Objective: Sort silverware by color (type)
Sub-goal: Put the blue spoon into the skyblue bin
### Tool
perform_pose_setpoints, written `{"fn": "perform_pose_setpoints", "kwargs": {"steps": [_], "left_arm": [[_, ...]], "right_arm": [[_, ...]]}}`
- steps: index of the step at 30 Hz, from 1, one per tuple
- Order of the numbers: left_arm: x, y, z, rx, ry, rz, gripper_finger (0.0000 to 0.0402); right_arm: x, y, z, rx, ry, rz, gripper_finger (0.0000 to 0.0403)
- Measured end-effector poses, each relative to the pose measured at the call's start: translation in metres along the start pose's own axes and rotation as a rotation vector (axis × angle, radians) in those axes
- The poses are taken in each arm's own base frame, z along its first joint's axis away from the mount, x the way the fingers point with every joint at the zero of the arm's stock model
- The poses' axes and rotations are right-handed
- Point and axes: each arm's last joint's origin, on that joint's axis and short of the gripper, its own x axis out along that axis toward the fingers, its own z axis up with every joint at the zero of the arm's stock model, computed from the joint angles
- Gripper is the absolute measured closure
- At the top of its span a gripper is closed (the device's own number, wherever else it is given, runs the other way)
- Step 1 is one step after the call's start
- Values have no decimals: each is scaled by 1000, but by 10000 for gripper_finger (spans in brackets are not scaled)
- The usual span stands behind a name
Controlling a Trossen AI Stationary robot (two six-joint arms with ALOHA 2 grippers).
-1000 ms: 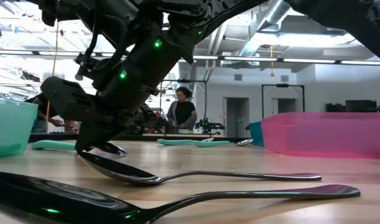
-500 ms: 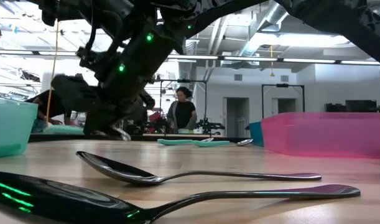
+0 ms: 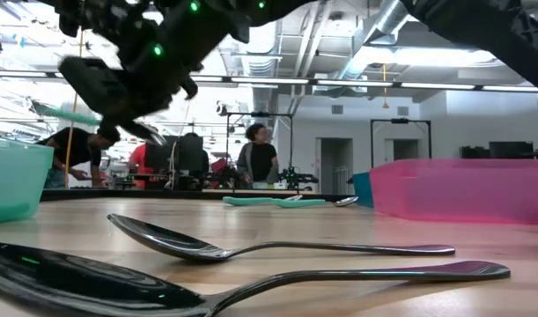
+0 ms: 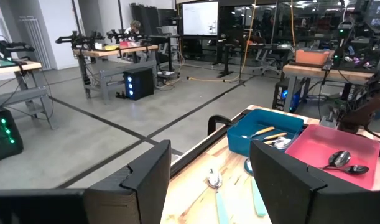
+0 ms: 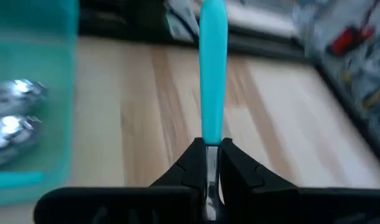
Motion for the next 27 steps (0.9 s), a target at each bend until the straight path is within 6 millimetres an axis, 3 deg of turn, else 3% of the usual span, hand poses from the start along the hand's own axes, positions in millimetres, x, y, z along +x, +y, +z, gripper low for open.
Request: {"fn": "perform_pose_setpoints", "kwargs": {"steps": [13,27], "left_arm": [[0,0,0,0,0,0,196],[0,0,0,0,0,0,196]], "right_arm": [[-18,29,22,-457,-259,165,350],[-27,33,39,-492,-637,607,350]]}}
